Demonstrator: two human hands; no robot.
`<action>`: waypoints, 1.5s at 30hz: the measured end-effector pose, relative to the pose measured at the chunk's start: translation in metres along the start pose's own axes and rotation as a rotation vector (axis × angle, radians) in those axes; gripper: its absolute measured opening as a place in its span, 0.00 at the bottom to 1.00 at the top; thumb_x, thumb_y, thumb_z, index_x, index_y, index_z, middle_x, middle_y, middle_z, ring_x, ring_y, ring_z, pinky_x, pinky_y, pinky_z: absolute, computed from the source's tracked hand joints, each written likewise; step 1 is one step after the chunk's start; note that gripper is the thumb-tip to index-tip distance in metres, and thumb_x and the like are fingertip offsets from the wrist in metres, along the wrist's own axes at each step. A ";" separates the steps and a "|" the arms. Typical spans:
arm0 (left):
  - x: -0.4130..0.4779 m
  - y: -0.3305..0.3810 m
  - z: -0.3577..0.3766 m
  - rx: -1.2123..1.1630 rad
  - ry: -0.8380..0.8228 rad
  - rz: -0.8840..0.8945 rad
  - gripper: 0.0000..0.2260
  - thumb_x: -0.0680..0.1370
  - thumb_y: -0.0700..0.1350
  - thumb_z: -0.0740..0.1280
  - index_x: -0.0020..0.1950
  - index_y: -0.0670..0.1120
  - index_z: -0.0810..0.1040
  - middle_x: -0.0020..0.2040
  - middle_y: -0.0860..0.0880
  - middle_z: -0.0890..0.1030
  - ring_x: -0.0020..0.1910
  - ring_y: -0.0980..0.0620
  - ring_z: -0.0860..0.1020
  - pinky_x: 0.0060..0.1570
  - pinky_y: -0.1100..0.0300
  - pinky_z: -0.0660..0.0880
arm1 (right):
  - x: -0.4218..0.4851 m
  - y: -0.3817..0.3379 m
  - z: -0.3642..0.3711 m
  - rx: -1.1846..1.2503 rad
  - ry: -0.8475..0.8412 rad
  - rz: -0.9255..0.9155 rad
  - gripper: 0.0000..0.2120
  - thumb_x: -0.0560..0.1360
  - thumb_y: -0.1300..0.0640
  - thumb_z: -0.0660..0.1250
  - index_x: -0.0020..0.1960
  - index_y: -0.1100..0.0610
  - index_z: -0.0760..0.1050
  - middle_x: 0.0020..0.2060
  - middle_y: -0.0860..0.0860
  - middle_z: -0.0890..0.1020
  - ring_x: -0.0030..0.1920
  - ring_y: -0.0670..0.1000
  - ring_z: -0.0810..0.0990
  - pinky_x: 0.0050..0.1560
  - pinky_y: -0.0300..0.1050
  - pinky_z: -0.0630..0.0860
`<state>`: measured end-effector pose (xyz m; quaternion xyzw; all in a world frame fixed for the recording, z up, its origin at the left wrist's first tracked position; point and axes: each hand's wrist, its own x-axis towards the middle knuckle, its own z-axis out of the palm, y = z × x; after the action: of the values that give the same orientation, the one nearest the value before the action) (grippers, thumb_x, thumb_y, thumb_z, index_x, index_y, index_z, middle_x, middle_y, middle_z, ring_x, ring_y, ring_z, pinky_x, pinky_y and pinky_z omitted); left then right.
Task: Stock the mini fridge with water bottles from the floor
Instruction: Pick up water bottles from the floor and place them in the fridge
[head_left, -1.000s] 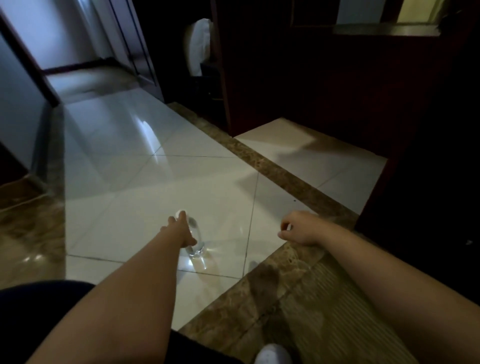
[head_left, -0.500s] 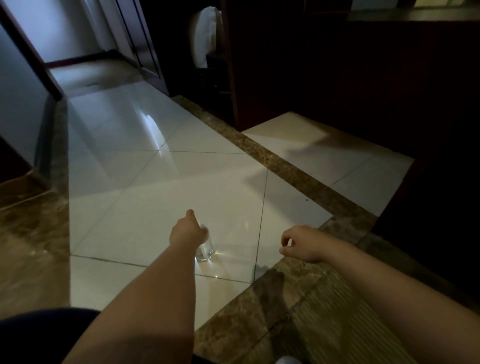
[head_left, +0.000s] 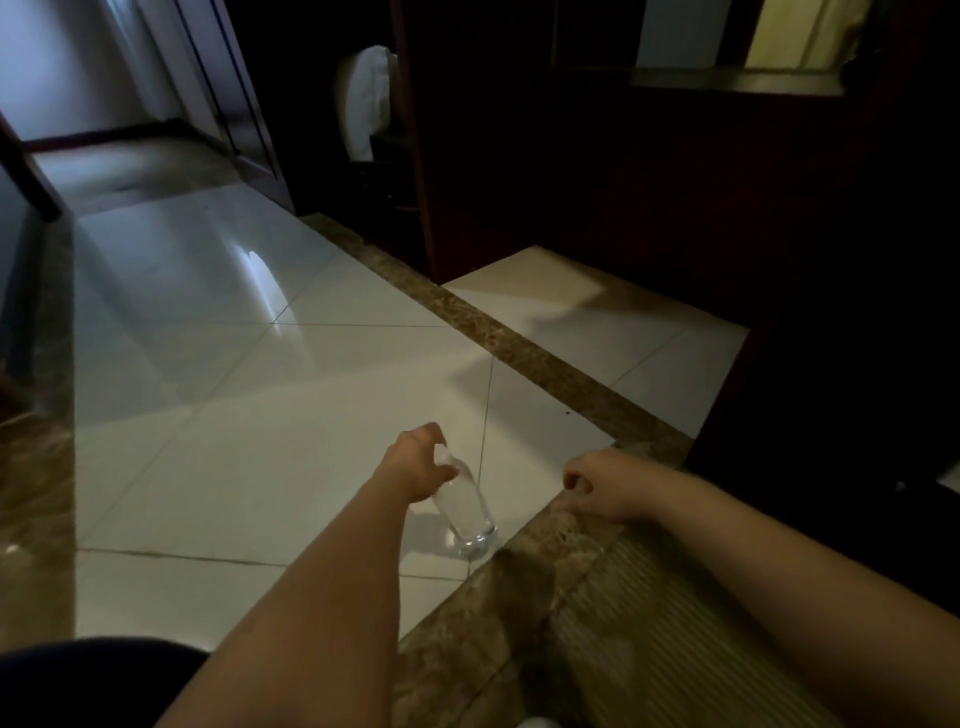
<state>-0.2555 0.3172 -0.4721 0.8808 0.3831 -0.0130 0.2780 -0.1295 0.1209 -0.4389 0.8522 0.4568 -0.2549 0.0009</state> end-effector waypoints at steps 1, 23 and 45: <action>0.000 0.015 -0.002 -0.017 -0.029 0.058 0.16 0.71 0.46 0.72 0.56 0.44 0.74 0.57 0.41 0.76 0.51 0.43 0.77 0.48 0.54 0.75 | -0.006 0.006 -0.004 0.003 0.013 0.019 0.20 0.76 0.44 0.61 0.64 0.53 0.70 0.62 0.53 0.75 0.58 0.53 0.75 0.53 0.46 0.74; -0.079 0.291 -0.030 -0.361 -0.107 0.951 0.09 0.68 0.51 0.74 0.45 0.57 0.77 0.44 0.55 0.82 0.43 0.58 0.80 0.37 0.62 0.74 | -0.168 0.108 -0.082 0.426 0.652 0.133 0.34 0.70 0.50 0.72 0.70 0.52 0.60 0.64 0.50 0.73 0.63 0.50 0.74 0.62 0.51 0.74; -0.175 0.423 0.118 -0.113 -0.872 1.061 0.32 0.69 0.48 0.74 0.69 0.57 0.63 0.64 0.57 0.72 0.64 0.58 0.70 0.64 0.63 0.68 | -0.317 0.239 -0.047 0.793 1.090 0.357 0.08 0.69 0.57 0.74 0.42 0.46 0.78 0.37 0.41 0.84 0.42 0.40 0.83 0.46 0.40 0.78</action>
<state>-0.0684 -0.0921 -0.3280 0.8477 -0.2467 -0.2082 0.4210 -0.0665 -0.2539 -0.3148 0.8568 0.1173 0.0659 -0.4979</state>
